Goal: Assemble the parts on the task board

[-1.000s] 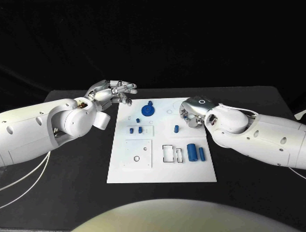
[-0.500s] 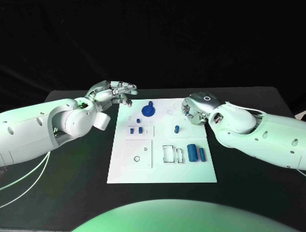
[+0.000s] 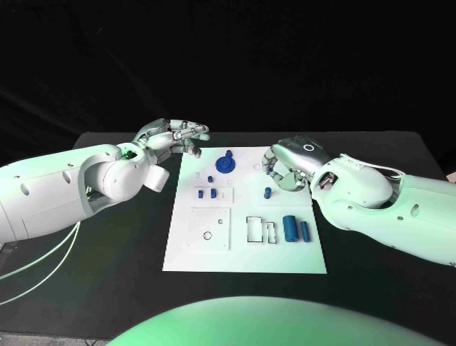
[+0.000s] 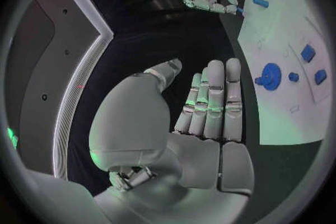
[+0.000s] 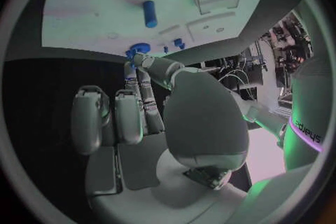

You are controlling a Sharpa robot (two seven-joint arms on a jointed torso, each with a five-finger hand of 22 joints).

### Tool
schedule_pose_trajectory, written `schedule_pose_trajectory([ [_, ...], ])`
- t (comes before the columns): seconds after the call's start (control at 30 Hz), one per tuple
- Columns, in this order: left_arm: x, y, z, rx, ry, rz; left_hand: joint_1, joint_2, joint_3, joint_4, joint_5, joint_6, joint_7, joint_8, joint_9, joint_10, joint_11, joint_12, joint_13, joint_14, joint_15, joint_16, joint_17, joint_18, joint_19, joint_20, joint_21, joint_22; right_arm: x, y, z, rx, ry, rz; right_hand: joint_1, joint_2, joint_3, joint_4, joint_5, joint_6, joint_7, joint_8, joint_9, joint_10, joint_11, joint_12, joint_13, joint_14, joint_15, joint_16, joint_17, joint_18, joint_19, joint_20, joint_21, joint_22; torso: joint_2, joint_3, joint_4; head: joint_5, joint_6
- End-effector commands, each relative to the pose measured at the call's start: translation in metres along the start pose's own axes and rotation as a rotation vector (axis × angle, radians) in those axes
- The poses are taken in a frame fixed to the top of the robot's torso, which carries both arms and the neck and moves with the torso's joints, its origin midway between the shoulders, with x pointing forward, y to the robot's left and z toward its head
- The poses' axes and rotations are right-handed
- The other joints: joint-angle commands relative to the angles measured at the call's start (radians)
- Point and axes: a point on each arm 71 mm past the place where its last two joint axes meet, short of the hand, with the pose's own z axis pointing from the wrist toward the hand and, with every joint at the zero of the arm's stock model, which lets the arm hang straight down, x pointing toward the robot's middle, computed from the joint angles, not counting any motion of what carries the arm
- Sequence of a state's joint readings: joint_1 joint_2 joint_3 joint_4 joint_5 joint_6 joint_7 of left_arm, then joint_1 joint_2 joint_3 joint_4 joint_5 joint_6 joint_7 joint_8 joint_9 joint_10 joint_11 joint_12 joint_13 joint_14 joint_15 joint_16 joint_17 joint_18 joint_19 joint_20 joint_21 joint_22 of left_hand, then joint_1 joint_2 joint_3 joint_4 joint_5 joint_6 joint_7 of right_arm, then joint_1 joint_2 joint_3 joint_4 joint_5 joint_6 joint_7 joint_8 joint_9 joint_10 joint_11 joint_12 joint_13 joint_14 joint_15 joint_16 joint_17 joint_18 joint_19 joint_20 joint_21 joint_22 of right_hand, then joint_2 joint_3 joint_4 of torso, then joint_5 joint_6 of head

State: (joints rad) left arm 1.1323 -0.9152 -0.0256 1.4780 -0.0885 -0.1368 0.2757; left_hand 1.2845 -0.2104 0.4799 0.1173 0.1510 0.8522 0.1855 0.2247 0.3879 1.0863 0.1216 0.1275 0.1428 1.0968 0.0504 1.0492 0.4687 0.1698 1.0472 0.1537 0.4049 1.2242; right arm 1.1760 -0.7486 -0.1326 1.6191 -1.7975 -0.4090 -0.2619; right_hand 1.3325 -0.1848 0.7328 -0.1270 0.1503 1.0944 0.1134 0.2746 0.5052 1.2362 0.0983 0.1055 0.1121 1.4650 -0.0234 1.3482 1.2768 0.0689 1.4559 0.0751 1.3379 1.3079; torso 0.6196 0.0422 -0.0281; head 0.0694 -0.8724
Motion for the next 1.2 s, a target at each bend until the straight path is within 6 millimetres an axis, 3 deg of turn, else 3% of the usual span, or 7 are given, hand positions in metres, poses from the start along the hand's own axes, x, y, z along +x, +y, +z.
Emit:
schedule_pose_trajectory([
  [0.03, 0.003, -0.001, 0.001, 0.008, 0.019, -0.002, 0.008, 0.001, -0.007, -0.001, 0.004, -0.009, 0.0, -0.004, -0.002, -0.007, 0.002, -0.002, 0.001, -0.007, 0.0, -0.004, -0.002, 0.009, 0.009, 0.001, -0.005, -0.001, 0.0, 0.015, 0.002, -0.022, 0.017, 0.038, 0.001, 0.003, 0.005, 0.001, -0.001, 0.006, 0.0, 0.006, 0.002, 0.061, -0.052, 0.016, 0.097, 0.054, -0.007, 0.004, 0.0, -0.019, 0.009, 0.001, 0.002, 0.197, -0.001, -0.0008, 0.0015, 0.021, 0.0],
  [0.17, 0.004, -0.001, 0.002, 0.009, 0.019, -0.004, 0.009, 0.002, -0.007, -0.001, 0.006, -0.011, 0.0, -0.004, -0.002, -0.008, 0.002, -0.002, 0.001, -0.007, 0.0, -0.004, -0.002, 0.009, 0.01, 0.001, -0.006, -0.001, 0.0, 0.034, 0.006, -0.063, 0.024, 0.066, 0.001, 0.003, 0.006, 0.002, -0.001, 0.006, 0.0, 0.006, 0.002, 0.06, -0.052, 0.016, 0.097, 0.054, -0.007, 0.004, -0.001, -0.019, 0.009, 0.001, 0.002, 0.197, 0.0, -0.002, 0.0027, 0.04, 0.0],
  [0.3, 0.005, -0.001, 0.003, 0.015, 0.014, -0.009, 0.01, 0.002, -0.007, -0.001, 0.007, -0.012, 0.001, -0.004, -0.002, -0.009, 0.003, -0.003, 0.001, -0.007, 0.0, -0.004, -0.002, 0.009, 0.01, 0.001, -0.006, -0.002, 0.005, 0.052, 0.011, -0.102, 0.026, 0.099, -0.001, 0.005, 0.009, 0.002, 0.0, 0.004, 0.0, 0.005, 0.002, 0.059, -0.051, 0.014, 0.099, 0.054, -0.006, 0.004, -0.001, -0.019, 0.009, 0.0, 0.003, 0.197, 0.001, -0.003, 0.0011, 0.068, 0.0],
  [0.57, 0.006, -0.002, 0.005, 0.027, -0.002, -0.016, 0.01, 0.003, -0.008, -0.001, 0.008, -0.012, 0.001, -0.004, -0.002, -0.009, 0.003, -0.002, 0.001, -0.007, 0.001, -0.004, -0.002, 0.009, 0.011, 0.001, -0.007, -0.002, 0.029, 0.08, 0.016, -0.152, 0.081, 0.15, -0.002, 0.005, 0.011, 0.002, 0.003, 0.003, 0.001, 0.004, 0.003, 0.058, -0.051, 0.012, 0.101, 0.053, -0.006, 0.003, -0.003, -0.019, 0.009, 0.0, 0.003, 0.197, 0.001, -0.0008, 0.0016, 0.098, 0.0],
  [0.97, 0.012, -0.002, 0.009, 0.027, 0.008, -0.021, 0.011, 0.003, -0.008, -0.001, 0.009, -0.013, 0.001, -0.003, -0.002, -0.008, 0.003, -0.002, 0.002, -0.007, 0.001, -0.004, -0.002, 0.009, 0.011, 0.001, -0.007, -0.002, 0.052, 0.098, 0.019, -0.179, 0.143, 0.171, -0.003, 0.005, 0.013, 0.002, 0.008, 0.001, 0.001, 0.003, 0.004, 0.056, -0.05, 0.011, 0.103, 0.053, -0.006, 0.004, -0.003, -0.019, 0.009, 0.0, 0.004, 0.197, 0.001, -0.0006, 0.0005, 0.145, 0.0],
  [1.2, 0.013, -0.002, 0.01, 0.026, 0.01, -0.022, 0.011, 0.003, -0.008, -0.001, 0.009, -0.013, 0.001, -0.003, -0.002, -0.008, 0.003, -0.002, 0.002, -0.007, 0.001, -0.004, -0.002, 0.009, 0.011, 0.001, -0.007, -0.002, 0.059, 0.101, 0.02, -0.182, 0.165, 0.171, -0.003, 0.005, 0.014, 0.002, 0.009, 0.001, 0.001, 0.002, 0.005, 0.056, -0.05, 0.01, 0.104, 0.053, -0.006, 0.004, -0.004, -0.019, 0.01, 0.0, 0.005, 0.197, 0.001, -0.0006, 0.0001, 0.162, 0.0],
])
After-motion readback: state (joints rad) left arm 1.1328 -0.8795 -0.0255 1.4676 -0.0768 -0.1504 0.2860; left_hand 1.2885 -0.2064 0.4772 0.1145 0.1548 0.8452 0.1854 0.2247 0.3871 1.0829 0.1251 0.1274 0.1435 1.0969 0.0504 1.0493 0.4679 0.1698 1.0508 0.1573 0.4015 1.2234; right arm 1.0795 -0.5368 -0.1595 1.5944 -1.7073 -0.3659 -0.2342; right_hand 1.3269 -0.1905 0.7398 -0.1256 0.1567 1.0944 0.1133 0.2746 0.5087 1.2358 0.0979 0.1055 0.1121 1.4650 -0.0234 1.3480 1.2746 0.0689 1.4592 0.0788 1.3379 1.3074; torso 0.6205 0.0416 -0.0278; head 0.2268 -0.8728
